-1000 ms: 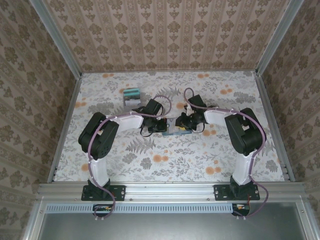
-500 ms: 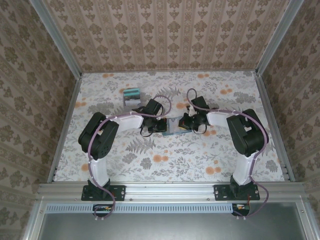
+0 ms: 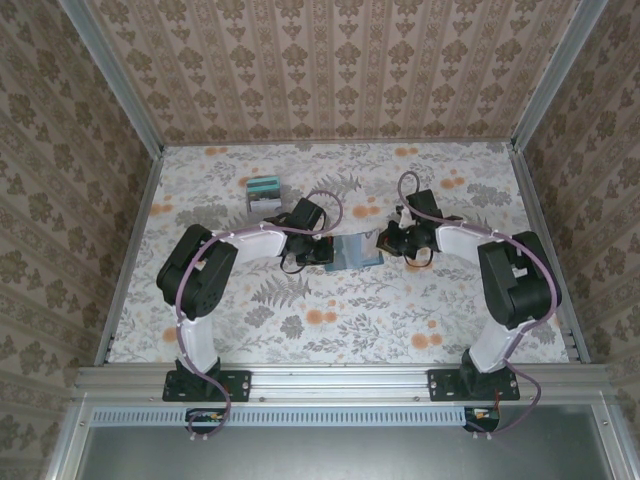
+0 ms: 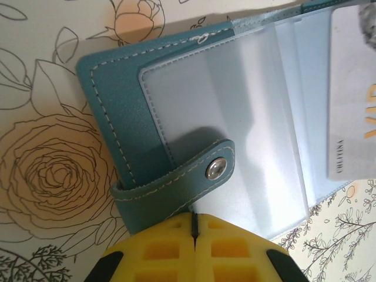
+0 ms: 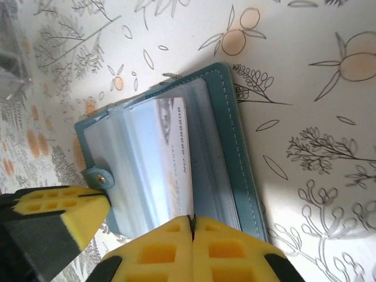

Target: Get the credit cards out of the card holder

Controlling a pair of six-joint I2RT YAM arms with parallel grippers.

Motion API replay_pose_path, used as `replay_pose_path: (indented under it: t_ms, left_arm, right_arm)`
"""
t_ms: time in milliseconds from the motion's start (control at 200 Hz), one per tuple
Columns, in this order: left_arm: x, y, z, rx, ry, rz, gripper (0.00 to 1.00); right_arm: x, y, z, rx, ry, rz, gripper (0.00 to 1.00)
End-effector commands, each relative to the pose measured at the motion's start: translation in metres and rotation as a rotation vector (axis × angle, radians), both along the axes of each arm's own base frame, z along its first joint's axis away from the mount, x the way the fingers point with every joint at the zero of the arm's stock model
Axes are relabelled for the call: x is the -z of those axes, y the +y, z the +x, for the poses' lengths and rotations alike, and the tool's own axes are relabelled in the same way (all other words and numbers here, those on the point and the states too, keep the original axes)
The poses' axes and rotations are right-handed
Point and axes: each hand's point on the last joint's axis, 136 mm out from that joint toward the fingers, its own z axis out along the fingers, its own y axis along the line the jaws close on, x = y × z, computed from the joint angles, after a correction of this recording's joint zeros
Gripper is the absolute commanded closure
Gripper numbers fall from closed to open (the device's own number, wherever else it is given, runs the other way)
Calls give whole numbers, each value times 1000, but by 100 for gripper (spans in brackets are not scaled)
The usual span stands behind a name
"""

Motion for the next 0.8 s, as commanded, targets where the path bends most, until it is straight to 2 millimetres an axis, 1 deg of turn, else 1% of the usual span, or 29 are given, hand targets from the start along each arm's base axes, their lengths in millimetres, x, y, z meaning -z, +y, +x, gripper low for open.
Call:
replay_pose_path:
  t_ms: [0,65,90,210,310,355,425,475,580,655,735,755,785,795]
  left_arm:
    - [-23,6,2,-17,-7,2,85]
    - [-44,5,8,-32,-44,-26,66]
    - [-51,5,11,-41,-55,-39,60]
    - [-92,1,22,-85,-104,-175,45]
    - [-123,0,30,-118,-134,-302,45]
    - [-134,0,32,-130,-138,-347,46]
    - [-152,-1,35,-140,-148,-414,51]
    - [-163,-1,36,-145,-155,-453,53]
    - [-179,1,38,-153,-176,-489,54]
    - [-184,8,39,-161,-196,-477,53]
    - [-190,20,38,-175,-230,-441,48]
    - [-190,24,39,-182,-237,-430,44]
    - [-193,30,39,-190,-251,-417,42]
    - [-193,32,39,-194,-255,-414,40]
  right_arm:
    - [-25,-6,0,-18,-45,-42,100]
    - [-42,-6,3,-26,-82,-36,100]
    - [-48,-5,4,-31,-96,-31,100]
    - [-83,0,9,-56,-174,-3,100]
    - [-111,7,11,-80,-235,42,100]
    - [-124,11,12,-91,-264,71,100]
    - [-143,19,13,-113,-303,131,100]
    - [-154,24,13,-124,-327,168,100]
    - [-171,30,12,-137,-370,206,100]
    - [-178,36,10,-179,-403,181,100]
    - [-182,44,8,-243,-422,131,100]
    - [-183,47,7,-263,-426,120,100]
    - [-184,51,7,-290,-435,104,100]
    - [-186,52,7,-296,-440,97,100]
